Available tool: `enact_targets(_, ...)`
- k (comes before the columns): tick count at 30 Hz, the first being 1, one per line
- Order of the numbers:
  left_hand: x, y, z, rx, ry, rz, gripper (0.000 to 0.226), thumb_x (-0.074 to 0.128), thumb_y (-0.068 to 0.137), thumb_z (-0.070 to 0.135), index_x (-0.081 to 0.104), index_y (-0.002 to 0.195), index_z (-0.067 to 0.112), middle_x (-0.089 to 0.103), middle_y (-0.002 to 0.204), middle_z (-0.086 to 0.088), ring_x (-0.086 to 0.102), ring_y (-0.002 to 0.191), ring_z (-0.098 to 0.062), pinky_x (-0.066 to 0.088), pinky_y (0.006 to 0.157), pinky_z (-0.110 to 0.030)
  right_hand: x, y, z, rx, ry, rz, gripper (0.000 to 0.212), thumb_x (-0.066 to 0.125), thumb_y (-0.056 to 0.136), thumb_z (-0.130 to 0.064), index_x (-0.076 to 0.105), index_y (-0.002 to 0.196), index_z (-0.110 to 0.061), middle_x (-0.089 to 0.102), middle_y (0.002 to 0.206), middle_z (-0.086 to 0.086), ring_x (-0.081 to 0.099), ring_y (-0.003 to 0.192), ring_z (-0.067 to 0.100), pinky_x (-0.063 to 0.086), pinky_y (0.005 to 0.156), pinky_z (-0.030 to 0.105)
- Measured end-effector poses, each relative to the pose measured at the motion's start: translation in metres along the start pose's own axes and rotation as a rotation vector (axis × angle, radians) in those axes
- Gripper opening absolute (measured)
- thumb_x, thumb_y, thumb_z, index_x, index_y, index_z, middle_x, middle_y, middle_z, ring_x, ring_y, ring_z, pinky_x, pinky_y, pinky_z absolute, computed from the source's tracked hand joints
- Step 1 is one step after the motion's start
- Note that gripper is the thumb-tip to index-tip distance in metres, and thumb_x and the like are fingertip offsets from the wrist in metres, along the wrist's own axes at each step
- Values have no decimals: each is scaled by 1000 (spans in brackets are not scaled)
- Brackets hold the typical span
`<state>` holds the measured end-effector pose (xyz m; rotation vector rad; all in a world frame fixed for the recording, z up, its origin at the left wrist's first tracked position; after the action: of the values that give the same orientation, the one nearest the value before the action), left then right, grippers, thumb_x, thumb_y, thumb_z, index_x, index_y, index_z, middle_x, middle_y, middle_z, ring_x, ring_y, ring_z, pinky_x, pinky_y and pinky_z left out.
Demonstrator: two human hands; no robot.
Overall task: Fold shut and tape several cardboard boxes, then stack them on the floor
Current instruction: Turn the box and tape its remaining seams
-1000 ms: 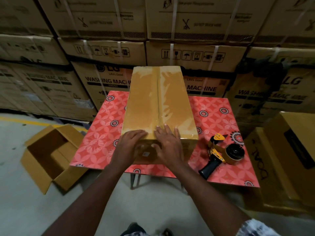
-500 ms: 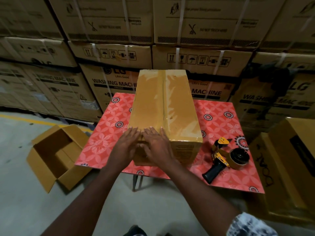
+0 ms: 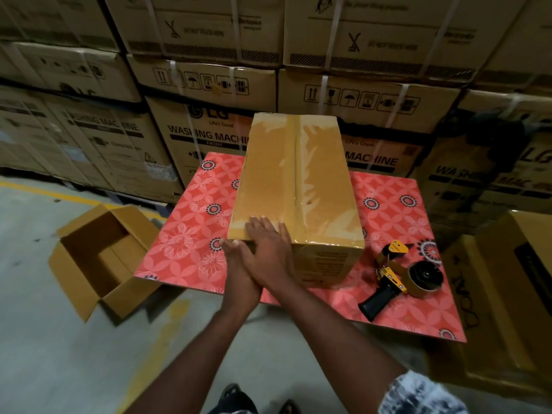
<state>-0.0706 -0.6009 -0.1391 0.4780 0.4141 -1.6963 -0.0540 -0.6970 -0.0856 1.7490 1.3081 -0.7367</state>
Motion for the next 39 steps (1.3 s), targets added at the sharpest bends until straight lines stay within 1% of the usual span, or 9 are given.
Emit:
enact_targets(4,11,0,-14,-24,22,-16,83,56,91,38,18,159,11,24,165,-12,24,152,-30,29,121,-50,4,-1,-6,55,-86,9,77,24,94,-69,55,144,-20,45,157,0,30,151,21,5,125,51)
enact_targets(7,18,1,-30,56,273,-127,98,26,89,80,-1,162,22,0,170,-7,-1,157,-25,15,125,-48,11,-5,-7,52,-125,73,55,45,98,-51,59,141,-18,51,153,2,36,148,25,9,124,53)
enact_targets(12,7,-17,-37,52,384,-206,101,66,93,33,-9,161,28,-18,166,-19,-17,153,-37,18,122,-51,15,-10,0,-67,-242,125,61,73,85,-33,58,141,-14,54,150,4,43,144,29,24,121,55)
enact_targets(17,-32,-9,-28,-130,163,-18,71,56,100,15,20,161,19,-7,168,-19,0,155,-37,18,122,-42,18,-9,-2,-17,-220,143,65,63,90,-51,56,142,-13,52,151,6,41,144,30,19,121,55)
enact_targets(22,-62,18,9,-146,35,106,56,50,106,26,33,158,16,18,168,-8,22,153,-24,24,119,-36,21,-14,-1,-62,-286,133,73,71,86,-31,45,150,-8,42,158,10,37,147,31,15,121,51)
enact_targets(27,-63,47,26,-185,-120,113,48,47,106,29,42,153,18,46,154,-6,45,138,-26,38,109,-37,21,-15,-2,-2,-259,109,68,46,93,-46,42,151,-11,42,158,7,36,146,30,17,119,50)
enact_targets(33,-59,65,34,-221,-73,71,55,52,104,33,39,154,15,47,153,-9,47,137,-30,42,106,-38,12,-20,6,-8,-238,149,86,78,76,-31,41,151,-8,40,158,11,38,145,30,18,117,51)
enact_targets(36,-55,70,31,-243,-96,42,53,50,106,34,41,152,11,50,150,-12,50,133,-32,41,92,-31,-20,-35,54,250,-188,283,84,56,89,-60,33,155,-12,27,164,11,23,150,29,8,120,51)
enact_targets(39,-45,72,28,-203,-242,16,37,45,107,27,56,140,14,65,123,-4,61,115,-28,44,74,-28,-53,-52,109,570,-183,392,86,44,92,-64,26,156,-10,14,167,15,13,154,33,13,121,54)
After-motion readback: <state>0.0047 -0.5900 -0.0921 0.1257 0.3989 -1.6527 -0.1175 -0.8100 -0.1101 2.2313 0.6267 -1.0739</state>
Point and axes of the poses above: each hand's wrist, its own y-axis towards the middle knuckle, its own x-axis out of the palm, z = x × y, the point moved 4 cm from there along y, towards the middle knuckle
